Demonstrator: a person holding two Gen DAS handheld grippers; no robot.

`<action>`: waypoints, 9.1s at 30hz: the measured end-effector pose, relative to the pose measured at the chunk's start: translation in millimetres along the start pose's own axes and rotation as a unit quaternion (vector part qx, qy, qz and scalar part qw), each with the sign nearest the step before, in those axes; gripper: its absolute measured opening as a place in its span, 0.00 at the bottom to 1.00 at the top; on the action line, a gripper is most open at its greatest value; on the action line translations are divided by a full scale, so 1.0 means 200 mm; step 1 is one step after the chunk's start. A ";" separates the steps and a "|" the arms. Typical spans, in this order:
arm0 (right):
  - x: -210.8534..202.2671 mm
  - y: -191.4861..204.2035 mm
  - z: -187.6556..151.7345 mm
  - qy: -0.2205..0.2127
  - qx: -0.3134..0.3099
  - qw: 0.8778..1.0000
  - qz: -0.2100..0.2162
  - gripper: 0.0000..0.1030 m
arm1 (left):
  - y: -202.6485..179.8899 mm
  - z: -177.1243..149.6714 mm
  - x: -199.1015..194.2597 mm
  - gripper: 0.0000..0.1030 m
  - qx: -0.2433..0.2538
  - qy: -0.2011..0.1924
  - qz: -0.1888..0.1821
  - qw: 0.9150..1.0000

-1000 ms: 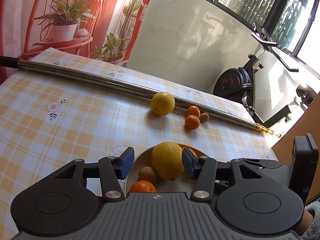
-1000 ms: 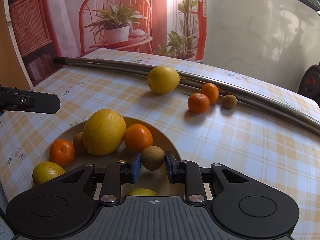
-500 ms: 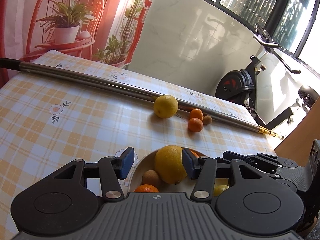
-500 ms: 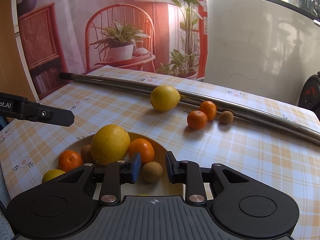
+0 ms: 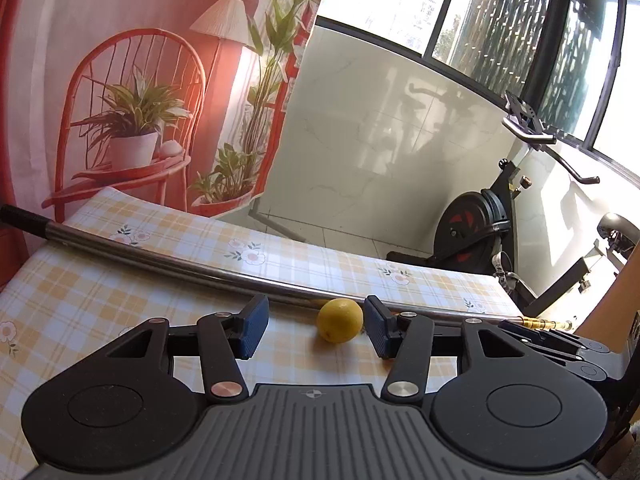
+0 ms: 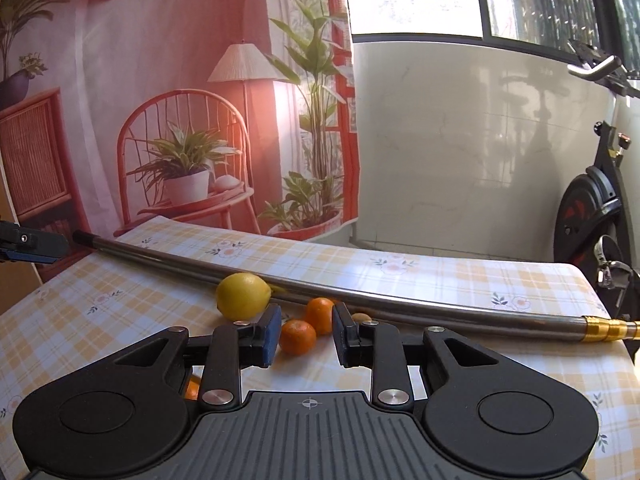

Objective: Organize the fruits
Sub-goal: 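Move both open grippers back toward the fruit pile, then grasp a large yellow citrus with the left gripper while the right grasps another kiwi, then carry the yellow citrus and kiwi over the white plate with both grippers, then release the kiwi with the right gripper while the left releases the yellow citrus, then move both open grippers back toward the tangerines by the steel rod, then grasp a tangerine with the right gripper while the left grasps another tangerine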

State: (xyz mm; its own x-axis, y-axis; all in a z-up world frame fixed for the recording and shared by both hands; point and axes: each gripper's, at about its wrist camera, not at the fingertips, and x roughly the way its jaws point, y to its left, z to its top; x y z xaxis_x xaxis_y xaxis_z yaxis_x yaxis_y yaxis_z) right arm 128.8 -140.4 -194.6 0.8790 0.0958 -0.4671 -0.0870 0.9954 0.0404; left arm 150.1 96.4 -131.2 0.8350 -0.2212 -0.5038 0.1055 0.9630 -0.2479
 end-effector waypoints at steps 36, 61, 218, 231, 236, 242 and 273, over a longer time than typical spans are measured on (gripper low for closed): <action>0.59 -0.30 -0.17 0.031 0.095 0.995 -0.026 0.30 | -0.15 -0.05 1.04 0.63 0.129 0.172 -0.034 0.976; 0.76 -0.27 -0.13 0.082 0.085 0.993 -0.006 0.29 | -0.14 -0.04 0.67 0.57 0.101 0.128 -0.049 0.985; 0.61 0.05 -0.06 0.102 0.034 0.994 0.008 0.40 | 0.14 0.11 0.25 0.58 -0.017 0.015 0.059 0.998; 0.71 0.05 -0.10 0.114 0.043 0.992 0.002 0.39 | 0.11 0.09 0.37 0.58 -0.008 0.043 0.050 0.998; 0.69 0.05 -0.13 0.112 0.037 0.993 0.007 0.33 | 0.06 0.08 0.41 0.58 0.001 0.054 0.040 0.998; 0.60 0.02 -0.17 0.091 0.031 0.995 0.005 0.33 | -0.02 0.06 0.48 0.59 0.018 0.072 0.016 0.997; 0.25 -0.44 -0.36 0.007 0.139 0.990 -0.038 0.33 | -0.40 -0.09 1.28 0.59 -0.007 0.237 -0.034 0.971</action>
State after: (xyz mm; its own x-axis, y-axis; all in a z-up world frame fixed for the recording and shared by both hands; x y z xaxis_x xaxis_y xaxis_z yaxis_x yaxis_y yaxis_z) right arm 146.4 -223.7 -284.2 0.8708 0.0220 -0.4911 0.1134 0.9631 0.2441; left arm 346.4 -40.0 -254.8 0.4840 -0.3337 -0.8089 0.1418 0.9421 -0.3038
